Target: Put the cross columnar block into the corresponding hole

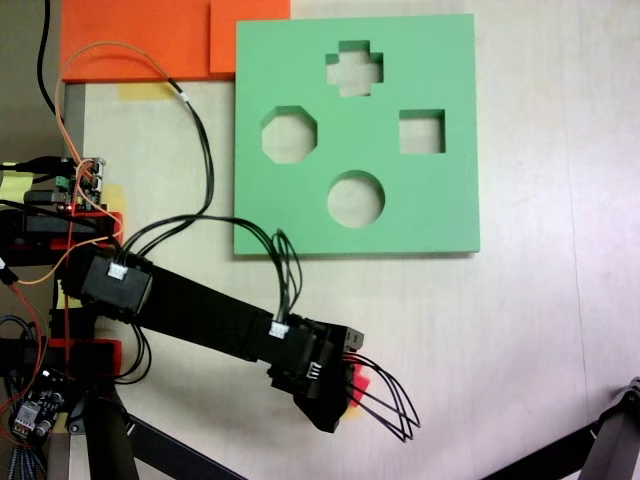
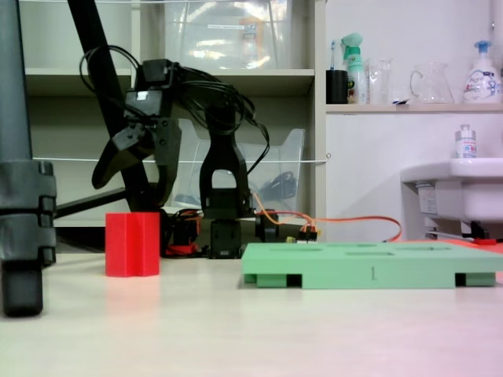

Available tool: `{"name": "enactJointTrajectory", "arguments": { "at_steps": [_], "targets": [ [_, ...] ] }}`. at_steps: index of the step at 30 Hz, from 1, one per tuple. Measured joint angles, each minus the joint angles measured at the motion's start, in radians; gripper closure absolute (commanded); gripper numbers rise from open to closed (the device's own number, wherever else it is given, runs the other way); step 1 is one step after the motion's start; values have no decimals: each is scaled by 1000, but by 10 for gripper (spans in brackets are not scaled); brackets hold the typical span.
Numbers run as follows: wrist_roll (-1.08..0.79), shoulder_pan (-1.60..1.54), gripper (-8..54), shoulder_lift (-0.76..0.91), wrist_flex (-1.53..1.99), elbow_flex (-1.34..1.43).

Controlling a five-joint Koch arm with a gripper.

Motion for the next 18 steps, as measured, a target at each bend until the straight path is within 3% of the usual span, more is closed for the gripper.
{"name": "enactJointTrajectory", "arguments": {
  "at_steps": [8,18],
  "targets": [
    [179,0,-66,0,-75,156],
    [184,0,-66,-5,-163,178]
  ]
}}
